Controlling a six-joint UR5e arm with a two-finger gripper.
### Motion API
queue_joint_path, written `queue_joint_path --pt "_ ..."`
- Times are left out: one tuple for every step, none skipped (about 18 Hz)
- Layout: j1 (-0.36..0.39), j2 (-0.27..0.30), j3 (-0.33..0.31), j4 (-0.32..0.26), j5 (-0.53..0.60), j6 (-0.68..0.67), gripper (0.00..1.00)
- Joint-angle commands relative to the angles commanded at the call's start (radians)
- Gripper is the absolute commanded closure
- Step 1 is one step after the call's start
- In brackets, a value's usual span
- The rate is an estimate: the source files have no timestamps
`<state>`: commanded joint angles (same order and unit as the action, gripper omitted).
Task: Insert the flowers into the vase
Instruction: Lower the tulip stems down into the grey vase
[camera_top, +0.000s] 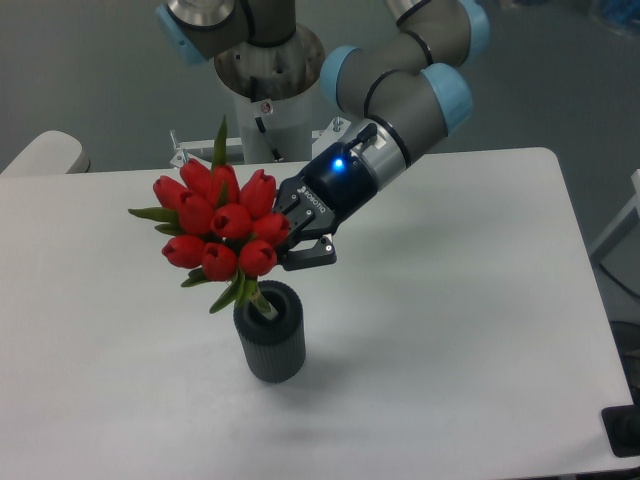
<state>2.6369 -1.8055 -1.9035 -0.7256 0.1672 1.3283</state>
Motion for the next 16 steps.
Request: queue_joint_path --pt "0.0 0.0 -0.012 0.0 0.0 0.018 0.83" --pt "0.002 0.0 -0.022 0.002 0.0 0.037 0.83" --pt "0.005 -0.002 -0.032 0.0 0.0 0.051 0.83" --pt "0.008 -0.005 -0.038 0.0 0.0 0.066 0.83" --pt "0.008 -0.008 -0.045 0.0 0.0 0.075 0.83" --pt "0.012 -0.009 -0.048 0.0 0.0 0.08 0.83" --pt "0.015 -0.012 -0.048 0.0 0.0 0.08 0.83" --pt "0.015 -0.015 -0.048 0.0 0.0 0.08 0.83" --pt "0.017 -0.026 -0.048 0.0 0.0 0.084 0.83" --pt "0.017 -0.032 -0.048 0.0 0.0 0.094 0.83" --pt "0.017 -0.044 -0.048 0.0 0.0 0.104 0.83" --pt "0.017 -0.054 -0.049 0.0 0.0 0.114 0.83" --pt "0.017 -0.064 -0.048 0.0 0.0 0.123 0.83" --pt "0.017 -0.075 -0.049 0.0 0.0 0.135 0.83" --pt "0.018 -0.08 -0.054 0.0 0.0 0.143 0.83" --pt "0.021 -0.086 -0.063 0.0 0.0 0.149 0.83"
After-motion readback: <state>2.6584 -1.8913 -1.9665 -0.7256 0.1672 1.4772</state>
